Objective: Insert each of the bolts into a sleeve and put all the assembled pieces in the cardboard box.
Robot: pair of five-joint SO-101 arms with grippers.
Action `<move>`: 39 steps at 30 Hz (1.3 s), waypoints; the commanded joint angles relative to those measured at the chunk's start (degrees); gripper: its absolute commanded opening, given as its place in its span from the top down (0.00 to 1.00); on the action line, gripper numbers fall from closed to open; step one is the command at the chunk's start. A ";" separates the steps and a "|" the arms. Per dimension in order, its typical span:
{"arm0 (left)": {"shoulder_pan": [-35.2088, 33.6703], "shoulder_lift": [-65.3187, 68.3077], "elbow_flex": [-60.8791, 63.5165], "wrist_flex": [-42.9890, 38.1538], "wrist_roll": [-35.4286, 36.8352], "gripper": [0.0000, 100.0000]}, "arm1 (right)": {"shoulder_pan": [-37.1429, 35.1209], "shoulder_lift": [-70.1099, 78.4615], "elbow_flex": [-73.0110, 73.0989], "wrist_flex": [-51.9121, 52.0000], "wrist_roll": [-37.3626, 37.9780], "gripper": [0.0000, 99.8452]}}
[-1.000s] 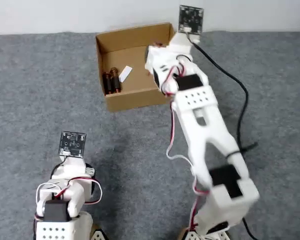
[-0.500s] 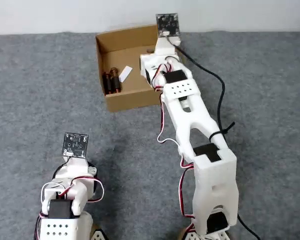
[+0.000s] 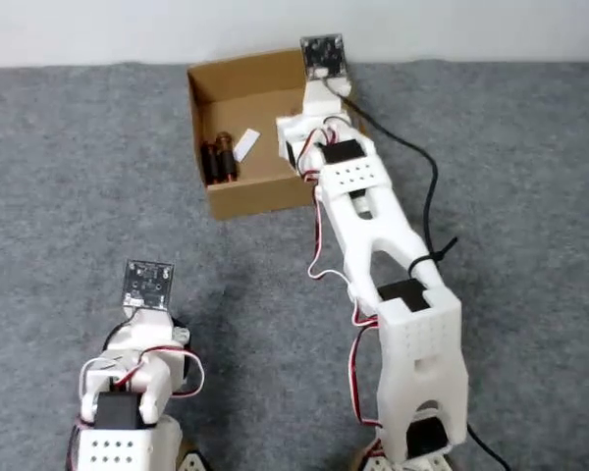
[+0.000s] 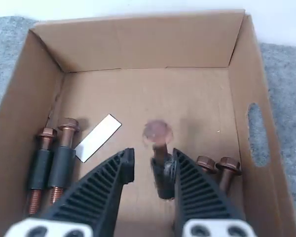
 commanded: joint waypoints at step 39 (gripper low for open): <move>-0.44 -0.53 -0.31 -1.67 -0.97 0.99 | -2.07 -30.20 -2.81 46.90 -3.25 0.99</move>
